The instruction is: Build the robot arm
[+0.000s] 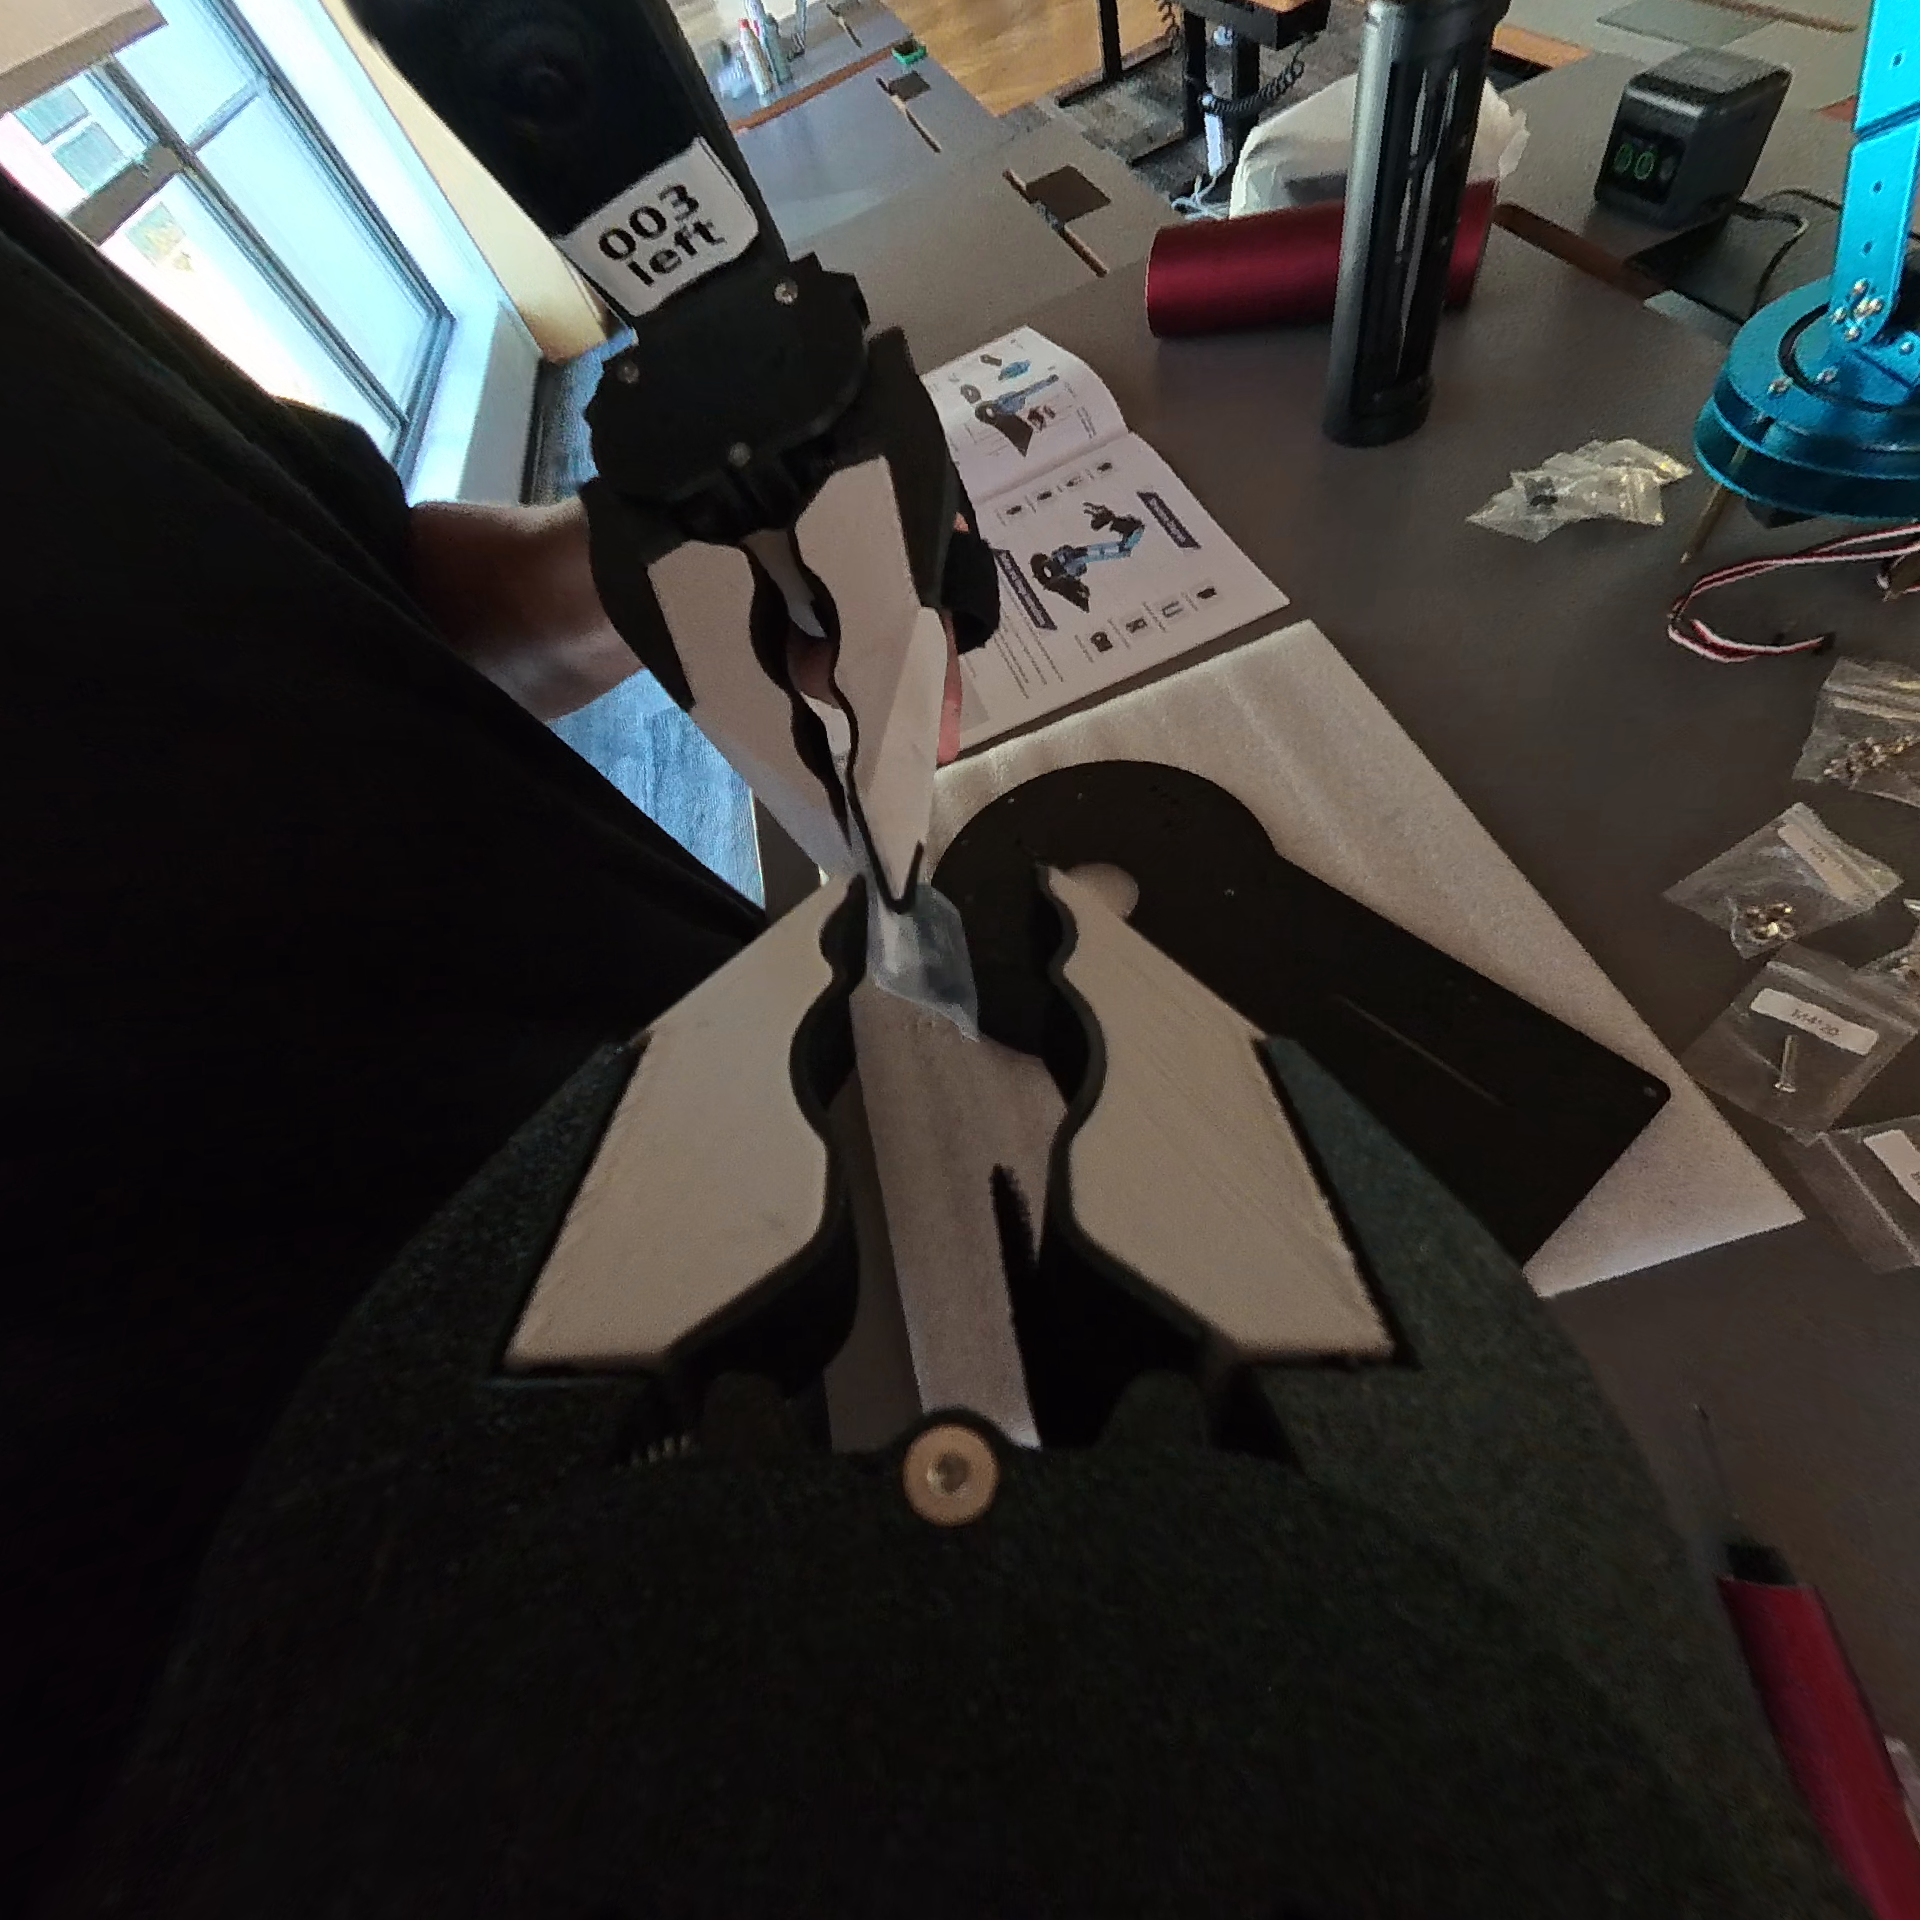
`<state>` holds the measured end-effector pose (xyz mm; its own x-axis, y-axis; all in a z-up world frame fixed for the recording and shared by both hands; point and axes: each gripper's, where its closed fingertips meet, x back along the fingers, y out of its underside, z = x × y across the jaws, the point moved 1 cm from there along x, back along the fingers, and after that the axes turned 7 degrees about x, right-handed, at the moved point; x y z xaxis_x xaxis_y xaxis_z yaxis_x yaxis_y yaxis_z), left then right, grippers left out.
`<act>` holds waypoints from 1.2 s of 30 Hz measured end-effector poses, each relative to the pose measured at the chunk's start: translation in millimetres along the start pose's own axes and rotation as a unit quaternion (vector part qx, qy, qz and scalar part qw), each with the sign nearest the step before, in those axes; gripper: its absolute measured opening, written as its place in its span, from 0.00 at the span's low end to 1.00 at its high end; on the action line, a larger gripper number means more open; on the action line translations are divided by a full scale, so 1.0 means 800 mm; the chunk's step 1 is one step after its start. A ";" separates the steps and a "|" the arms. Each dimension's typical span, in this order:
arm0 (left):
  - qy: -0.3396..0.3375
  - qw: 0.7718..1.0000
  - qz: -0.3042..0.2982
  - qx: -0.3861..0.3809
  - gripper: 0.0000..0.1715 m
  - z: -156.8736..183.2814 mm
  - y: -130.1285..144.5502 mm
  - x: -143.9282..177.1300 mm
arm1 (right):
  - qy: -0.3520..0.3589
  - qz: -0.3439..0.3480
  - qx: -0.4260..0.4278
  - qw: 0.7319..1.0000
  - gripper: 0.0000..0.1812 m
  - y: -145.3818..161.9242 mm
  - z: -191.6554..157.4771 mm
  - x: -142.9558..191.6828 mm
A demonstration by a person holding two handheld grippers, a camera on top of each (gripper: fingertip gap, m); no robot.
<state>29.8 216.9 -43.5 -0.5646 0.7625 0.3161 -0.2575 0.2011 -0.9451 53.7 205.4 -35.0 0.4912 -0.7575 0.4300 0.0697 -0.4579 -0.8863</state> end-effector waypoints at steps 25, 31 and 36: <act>-0.015 1.000 0.003 0.010 0.00 -0.007 0.003 -0.006 | 0.006 -0.006 0.002 1.000 0.18 0.004 0.015 -0.008; -0.018 1.000 0.004 0.009 0.00 -0.009 0.003 -0.006 | 0.006 -0.006 0.003 1.000 0.17 0.002 0.016 -0.008; -0.021 1.000 0.007 0.007 0.00 -0.010 0.002 -0.005 | 0.004 -0.010 0.008 1.000 0.16 0.000 0.013 -0.009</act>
<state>38.3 219.1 -46.8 -0.6011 0.7381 0.3064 -0.2604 0.1816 -0.9483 59.0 216.0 -40.1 0.4822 -0.7524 0.4487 0.0934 -0.4651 -0.8803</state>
